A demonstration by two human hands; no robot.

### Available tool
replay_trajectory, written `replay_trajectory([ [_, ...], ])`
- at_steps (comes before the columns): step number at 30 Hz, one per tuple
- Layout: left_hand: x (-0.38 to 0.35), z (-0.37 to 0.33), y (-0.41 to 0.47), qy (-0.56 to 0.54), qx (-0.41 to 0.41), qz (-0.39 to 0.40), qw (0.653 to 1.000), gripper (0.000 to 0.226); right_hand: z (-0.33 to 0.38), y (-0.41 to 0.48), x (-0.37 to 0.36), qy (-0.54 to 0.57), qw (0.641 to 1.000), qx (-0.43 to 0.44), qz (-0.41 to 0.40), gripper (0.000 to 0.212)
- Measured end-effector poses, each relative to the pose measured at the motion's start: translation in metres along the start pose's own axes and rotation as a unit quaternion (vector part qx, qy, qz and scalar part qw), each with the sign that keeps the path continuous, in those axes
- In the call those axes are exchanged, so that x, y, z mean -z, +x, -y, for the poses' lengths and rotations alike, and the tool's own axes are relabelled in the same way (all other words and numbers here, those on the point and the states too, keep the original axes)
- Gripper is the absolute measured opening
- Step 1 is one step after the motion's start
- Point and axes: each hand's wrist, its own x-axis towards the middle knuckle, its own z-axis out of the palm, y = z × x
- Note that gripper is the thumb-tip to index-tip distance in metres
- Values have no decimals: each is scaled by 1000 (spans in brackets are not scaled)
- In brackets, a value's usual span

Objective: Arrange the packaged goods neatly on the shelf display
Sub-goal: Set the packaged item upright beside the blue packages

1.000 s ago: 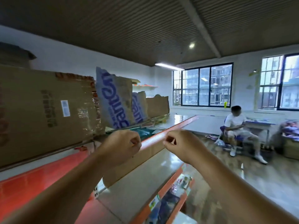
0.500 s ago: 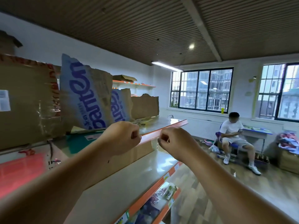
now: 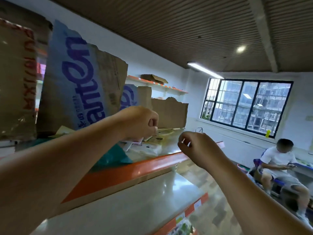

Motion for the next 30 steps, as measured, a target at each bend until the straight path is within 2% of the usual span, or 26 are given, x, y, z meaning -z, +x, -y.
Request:
replay_trajectory([
  [5, -22, 17, 42, -2, 43, 58, 997, 42, -42, 53, -22, 51, 998, 3, 25, 42],
  [9, -35, 30, 54, 41, 67, 41, 996, 50, -70, 91, -44, 68, 997, 25, 20, 55],
  [17, -70, 37, 91, 189, 123, 68, 972, 45, -141, 179, -94, 118, 984, 134, -3, 37],
  [20, -93, 28, 124, 240, 144, 85, 956, 37, -169, 210, -109, 127, 967, 221, 2, 21],
  [23, -122, 23, 159, 263, 167, 109, 944, 33, -191, 243, -121, 136, 964, 218, 61, 25],
  [26, -147, 19, 192, 245, 188, 112, 945, 36, -202, 271, -132, 77, 962, 219, 147, 32],
  [28, -160, 19, 206, 223, 206, 108, 947, 35, -200, 285, -138, 56, 947, 224, 224, 29],
  [30, -173, 22, 216, 219, 223, 110, 944, 28, -198, 298, -147, 51, 927, 237, 286, 36],
])
